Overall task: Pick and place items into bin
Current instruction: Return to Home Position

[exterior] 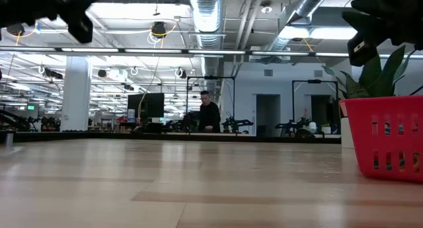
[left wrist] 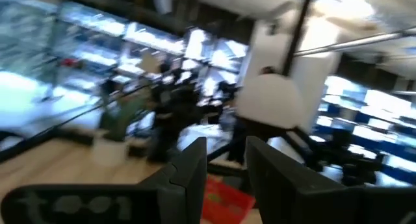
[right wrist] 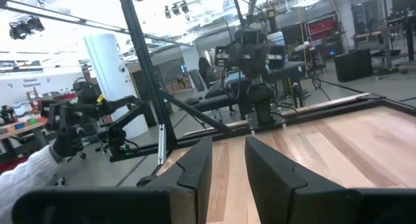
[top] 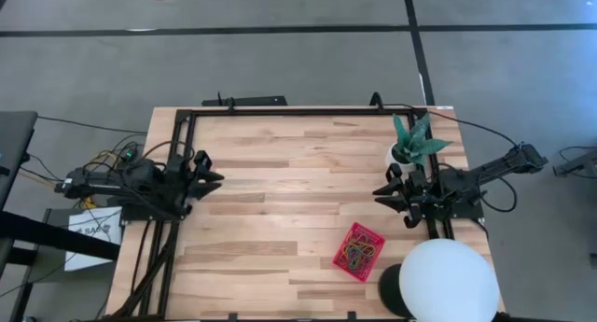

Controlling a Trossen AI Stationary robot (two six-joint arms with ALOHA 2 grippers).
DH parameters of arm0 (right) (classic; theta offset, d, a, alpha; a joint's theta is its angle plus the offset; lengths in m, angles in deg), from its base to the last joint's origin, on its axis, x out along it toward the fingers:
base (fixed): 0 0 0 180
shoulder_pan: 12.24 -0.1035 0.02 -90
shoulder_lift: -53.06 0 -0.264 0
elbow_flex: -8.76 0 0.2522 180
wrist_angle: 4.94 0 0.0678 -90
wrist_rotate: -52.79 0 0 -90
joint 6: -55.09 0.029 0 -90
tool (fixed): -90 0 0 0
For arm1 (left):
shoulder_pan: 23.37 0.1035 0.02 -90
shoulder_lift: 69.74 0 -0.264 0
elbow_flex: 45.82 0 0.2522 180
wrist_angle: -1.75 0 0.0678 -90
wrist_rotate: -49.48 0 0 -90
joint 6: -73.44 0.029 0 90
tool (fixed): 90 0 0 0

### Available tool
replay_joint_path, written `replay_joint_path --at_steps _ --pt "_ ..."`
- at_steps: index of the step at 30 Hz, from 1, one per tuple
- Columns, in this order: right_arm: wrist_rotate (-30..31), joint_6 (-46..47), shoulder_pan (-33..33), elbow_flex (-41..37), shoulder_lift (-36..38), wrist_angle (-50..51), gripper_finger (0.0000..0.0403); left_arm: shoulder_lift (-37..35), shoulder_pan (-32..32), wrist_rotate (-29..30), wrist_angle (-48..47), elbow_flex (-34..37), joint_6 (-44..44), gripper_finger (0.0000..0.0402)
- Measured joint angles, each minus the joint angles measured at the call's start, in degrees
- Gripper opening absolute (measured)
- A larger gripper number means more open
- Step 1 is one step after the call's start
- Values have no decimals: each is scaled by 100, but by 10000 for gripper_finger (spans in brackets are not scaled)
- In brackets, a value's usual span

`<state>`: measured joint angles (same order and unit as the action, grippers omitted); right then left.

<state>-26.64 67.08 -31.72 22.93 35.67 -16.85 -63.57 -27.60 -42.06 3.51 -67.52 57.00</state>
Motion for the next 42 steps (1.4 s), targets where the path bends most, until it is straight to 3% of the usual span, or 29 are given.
replay_joint_path --at_steps 3,7,16,22,42 --pt "-4 0 0 0 0 0 87 -17 0 376 -69 211 -180 98" --pt "-8 0 0 0 0 3 87 -22 -5 292 405 733 -176 98" --pt "-9 2 0 -2 0 30 87 4 -7 551 -97 734 -513 98" --pt "-9 2 0 -4 0 37 87 6 -7 695 -1265 737 -1083 98" --pt "-7 2 0 -4 -2 208 87 134 -7 730 -1275 748 -1045 98"
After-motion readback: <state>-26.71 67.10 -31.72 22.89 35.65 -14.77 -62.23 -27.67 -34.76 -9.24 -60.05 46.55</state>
